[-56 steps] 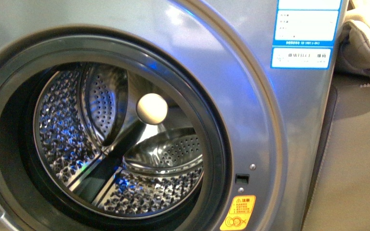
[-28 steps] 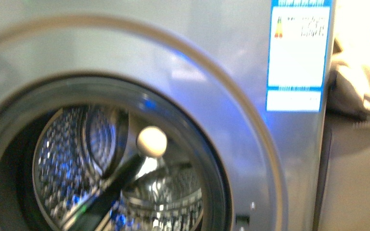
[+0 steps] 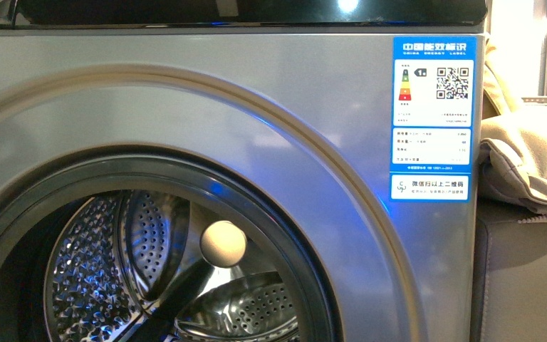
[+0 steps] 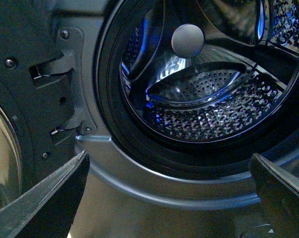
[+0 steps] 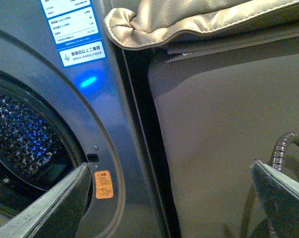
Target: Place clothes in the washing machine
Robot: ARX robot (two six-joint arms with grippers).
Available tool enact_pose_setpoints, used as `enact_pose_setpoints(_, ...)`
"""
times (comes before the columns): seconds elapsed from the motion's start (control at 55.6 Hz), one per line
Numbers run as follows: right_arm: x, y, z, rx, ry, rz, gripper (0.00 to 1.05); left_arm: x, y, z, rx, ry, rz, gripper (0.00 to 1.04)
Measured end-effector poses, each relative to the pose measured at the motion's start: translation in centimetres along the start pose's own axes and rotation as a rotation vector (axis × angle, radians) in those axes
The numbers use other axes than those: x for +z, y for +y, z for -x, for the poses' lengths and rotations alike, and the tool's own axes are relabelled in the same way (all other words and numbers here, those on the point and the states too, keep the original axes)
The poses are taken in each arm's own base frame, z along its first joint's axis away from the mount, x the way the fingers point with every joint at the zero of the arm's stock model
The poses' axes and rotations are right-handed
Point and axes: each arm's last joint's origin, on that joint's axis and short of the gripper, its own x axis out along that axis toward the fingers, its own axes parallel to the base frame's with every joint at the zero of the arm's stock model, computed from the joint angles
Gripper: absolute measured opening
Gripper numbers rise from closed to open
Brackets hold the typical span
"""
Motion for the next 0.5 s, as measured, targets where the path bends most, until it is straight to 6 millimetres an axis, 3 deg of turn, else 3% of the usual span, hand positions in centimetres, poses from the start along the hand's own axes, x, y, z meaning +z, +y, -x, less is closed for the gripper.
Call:
enact_pose_setpoints(0.234,0.8,-0.2,-0.3,0.031,0.004,0.026,0.97,0.0,0.0,0.0,0.000,0.000,0.000,0.98)
enact_pose_setpoints(0.503,4.9,-1.7,-3.1,0.028,-0.043,0.123,0.97,0.0,0.0,0.0,0.000,0.000,0.000,0.98)
